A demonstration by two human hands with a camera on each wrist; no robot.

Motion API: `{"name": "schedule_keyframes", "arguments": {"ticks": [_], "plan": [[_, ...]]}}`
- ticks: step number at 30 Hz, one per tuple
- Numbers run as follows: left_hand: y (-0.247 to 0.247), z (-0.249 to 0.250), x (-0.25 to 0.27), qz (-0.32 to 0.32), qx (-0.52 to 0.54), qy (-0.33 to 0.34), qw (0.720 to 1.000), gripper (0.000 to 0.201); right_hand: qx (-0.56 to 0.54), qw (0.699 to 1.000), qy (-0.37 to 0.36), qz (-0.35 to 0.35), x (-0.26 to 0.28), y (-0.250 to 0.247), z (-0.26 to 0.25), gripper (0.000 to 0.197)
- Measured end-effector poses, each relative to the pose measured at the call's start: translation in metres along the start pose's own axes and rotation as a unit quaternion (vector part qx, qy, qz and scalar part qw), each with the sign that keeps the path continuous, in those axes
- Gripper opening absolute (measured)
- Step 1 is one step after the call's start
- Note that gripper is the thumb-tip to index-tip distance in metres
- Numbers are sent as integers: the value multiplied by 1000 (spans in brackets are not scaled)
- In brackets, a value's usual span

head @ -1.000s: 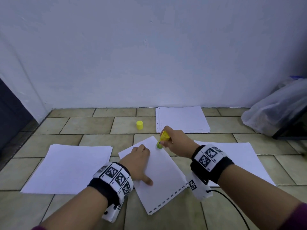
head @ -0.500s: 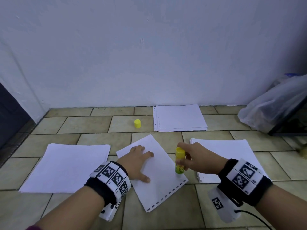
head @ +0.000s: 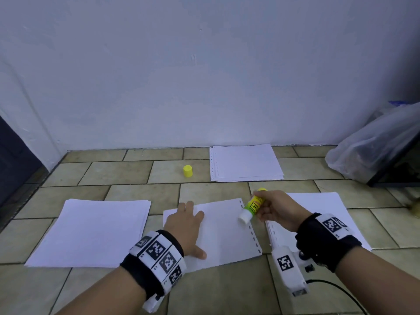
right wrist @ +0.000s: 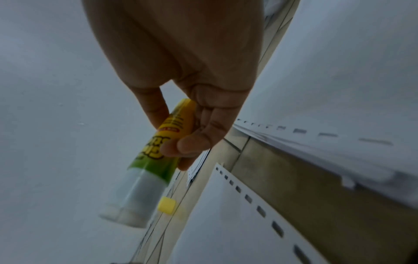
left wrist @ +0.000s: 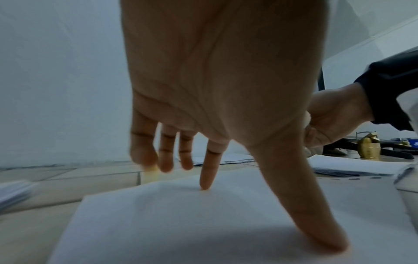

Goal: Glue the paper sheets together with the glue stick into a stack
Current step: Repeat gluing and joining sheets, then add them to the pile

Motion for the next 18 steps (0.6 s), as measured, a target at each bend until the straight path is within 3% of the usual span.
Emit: {"name": "schedule_keyframes", "arguments": {"ticks": [5, 10, 13, 18], "plan": [[3, 0, 1, -2, 70, 106, 992, 84, -23, 998, -26, 42, -6, 5, -6, 20], [2, -4, 0, 27, 47, 60, 997, 78, -10, 993, -86, 81, -11, 17, -10, 12], [3, -6, -2, 44, 53, 76, 995, 79, 54, 984, -139, 100, -16, 26, -11, 16], [4, -9, -7, 18, 89, 76, 993, 85, 176, 953, -232, 79, -21, 53, -22, 14]]}}
Point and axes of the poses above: each hand's wrist, its own x-axis away from the middle knuckle, its own y-axis out of the palm, z = x × y, the point moved 1 cm from there along -x, towards the middle knuckle, and after that the axes turned 7 degrees about z, right-handed, at the moved point
